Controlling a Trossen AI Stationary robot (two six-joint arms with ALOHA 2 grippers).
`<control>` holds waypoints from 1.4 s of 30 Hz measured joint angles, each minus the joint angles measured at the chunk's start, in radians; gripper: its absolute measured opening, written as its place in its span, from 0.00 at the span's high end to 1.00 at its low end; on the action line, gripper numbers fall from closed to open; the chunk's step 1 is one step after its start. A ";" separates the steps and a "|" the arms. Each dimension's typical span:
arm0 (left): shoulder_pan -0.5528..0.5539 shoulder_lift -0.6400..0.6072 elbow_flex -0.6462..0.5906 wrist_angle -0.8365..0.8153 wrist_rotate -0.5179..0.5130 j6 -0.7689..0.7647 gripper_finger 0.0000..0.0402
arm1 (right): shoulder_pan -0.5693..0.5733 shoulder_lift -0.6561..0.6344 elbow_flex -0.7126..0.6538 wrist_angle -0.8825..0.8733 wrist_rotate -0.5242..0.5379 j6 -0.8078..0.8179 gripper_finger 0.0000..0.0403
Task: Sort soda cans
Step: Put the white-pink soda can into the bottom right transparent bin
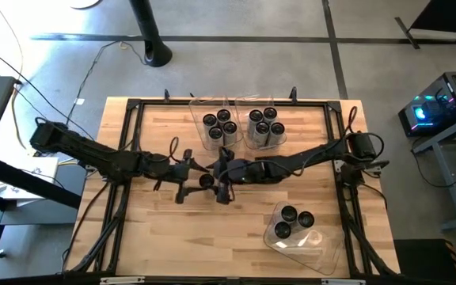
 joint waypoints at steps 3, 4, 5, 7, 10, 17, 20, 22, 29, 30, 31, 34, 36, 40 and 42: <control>-0.015 -0.061 0.020 -0.081 -0.022 0.001 0.29 | -0.012 0.015 -0.004 0.001 -0.003 0.014 0.23; -0.022 -0.076 0.023 -0.125 -0.036 0.001 0.29 | -0.014 0.015 -0.003 0.001 -0.002 0.016 0.23; -0.030 -0.093 0.027 -0.164 -0.051 0.001 0.29 | -0.016 0.015 -0.003 0.007 -0.003 0.022 0.23; -0.049 -0.139 0.039 -0.266 -0.085 0.001 0.29 | -0.016 0.023 -0.002 0.012 -0.019 0.023 0.23; -0.073 -0.186 0.058 -0.412 -0.148 -0.023 0.29 | -0.015 0.029 -0.002 0.022 -0.027 0.020 0.23; -0.123 -0.189 -0.006 -0.536 -0.194 -0.190 0.29 | -0.015 0.048 0.000 0.047 -0.026 0.016 0.23; -0.153 -0.153 -0.092 -0.382 -0.227 -0.216 0.29 | -0.014 0.041 0.000 0.043 -0.021 -0.019 0.23; -0.162 -0.118 -0.144 -0.242 -0.249 -0.222 0.29 | -0.014 0.028 -0.001 0.028 -0.018 -0.032 0.23; -0.158 0.005 -0.247 0.127 -0.278 -0.209 0.29 | -0.013 -0.006 -0.002 0.027 -0.033 -0.020 0.23; -0.157 0.023 -0.252 0.152 -0.287 -0.202 0.29 | -0.011 -0.003 -0.002 0.025 -0.037 -0.013 0.23; -0.157 0.042 -0.255 0.176 -0.299 -0.198 0.29 | -0.009 0.007 -0.002 0.025 -0.036 -0.002 0.23; -0.152 0.108 -0.253 0.249 -0.323 -0.181 0.29 | -0.007 0.033 -0.002 0.036 -0.035 0.027 0.23; -0.147 0.146 -0.254 0.299 -0.325 -0.166 0.29 | -0.008 0.049 0.000 0.049 -0.037 0.042 0.23; -0.143 0.190 -0.254 0.357 -0.331 -0.163 0.29 | -0.008 0.072 0.003 0.063 -0.036 0.050 0.23; -0.140 0.197 -0.254 0.363 -0.328 -0.164 0.29 | -0.009 0.073 0.003 0.061 -0.038 0.046 0.23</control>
